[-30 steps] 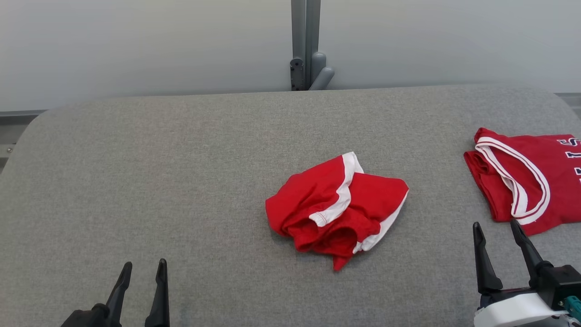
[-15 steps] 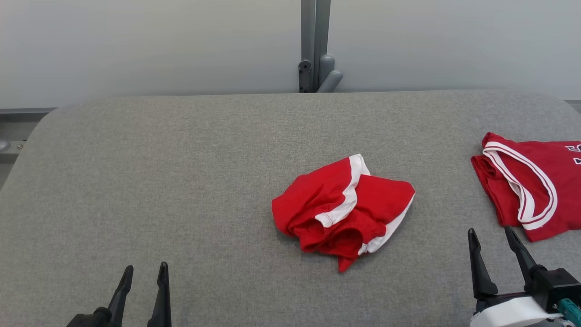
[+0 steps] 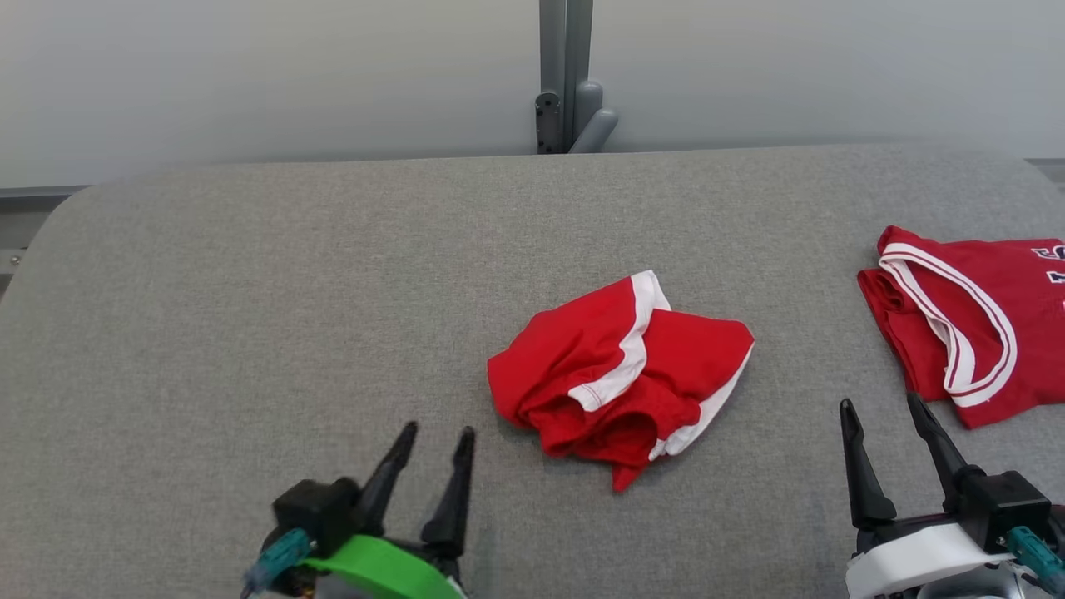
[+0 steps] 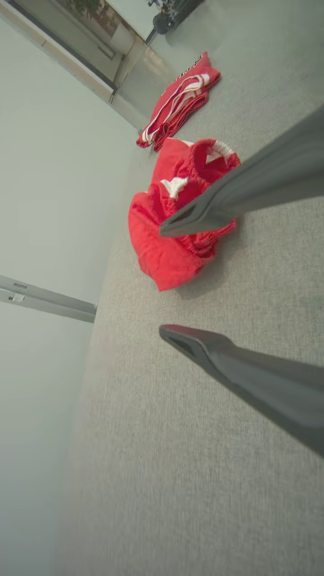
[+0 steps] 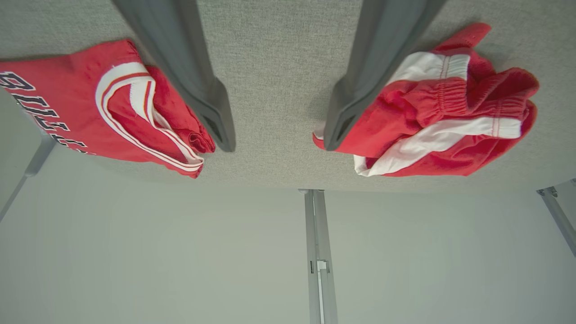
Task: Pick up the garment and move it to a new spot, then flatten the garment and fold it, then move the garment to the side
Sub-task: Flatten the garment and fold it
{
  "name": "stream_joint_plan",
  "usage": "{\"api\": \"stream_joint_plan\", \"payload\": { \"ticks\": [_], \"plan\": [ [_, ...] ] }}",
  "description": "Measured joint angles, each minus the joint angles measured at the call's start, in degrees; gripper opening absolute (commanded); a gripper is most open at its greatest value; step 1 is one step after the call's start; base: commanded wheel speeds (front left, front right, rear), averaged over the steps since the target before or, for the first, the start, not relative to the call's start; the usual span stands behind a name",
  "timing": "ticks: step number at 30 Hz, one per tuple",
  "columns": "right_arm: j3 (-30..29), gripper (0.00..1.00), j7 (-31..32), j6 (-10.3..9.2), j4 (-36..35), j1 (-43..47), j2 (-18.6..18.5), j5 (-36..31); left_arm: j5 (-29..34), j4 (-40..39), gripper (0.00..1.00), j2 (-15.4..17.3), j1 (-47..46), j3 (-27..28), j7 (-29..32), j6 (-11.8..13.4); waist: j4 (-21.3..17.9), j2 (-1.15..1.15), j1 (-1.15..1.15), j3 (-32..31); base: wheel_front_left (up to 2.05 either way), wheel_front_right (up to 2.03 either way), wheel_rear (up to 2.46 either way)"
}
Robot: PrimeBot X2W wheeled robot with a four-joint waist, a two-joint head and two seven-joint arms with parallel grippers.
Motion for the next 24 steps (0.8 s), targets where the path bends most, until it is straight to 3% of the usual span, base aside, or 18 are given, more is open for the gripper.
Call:
{"api": "stream_joint_plan", "payload": {
  "ticks": [5, 9, 24],
  "plan": [
    [1.3, 1.00, 0.0, 0.00, 0.1, -1.4, 0.0, 0.0, -4.3, 0.9, 1.00, -0.1, -5.8, -11.1, 5.8, 0.0, -1.8, 0.00, 0.00, 0.8, 0.00, 0.00, 0.00],
    [1.3, 1.00, 0.0, 0.00, 0.1, -1.7, 0.0, 0.0, -7.4, 2.7, 1.00, 0.4, -8.4, -15.6, 8.3, 0.0, -3.7, 0.00, 0.00, 1.5, 0.00, 0.00, 0.00],
    [0.9, 1.00, 0.0, 0.00, -0.2, -2.4, 0.5, 0.2, -10.6, 12.2, 1.00, 1.5, -15.7, -15.1, 8.3, 0.3, -9.5, 0.00, 0.00, 4.7, 0.00, 0.00, 0.00]
  ]
}}
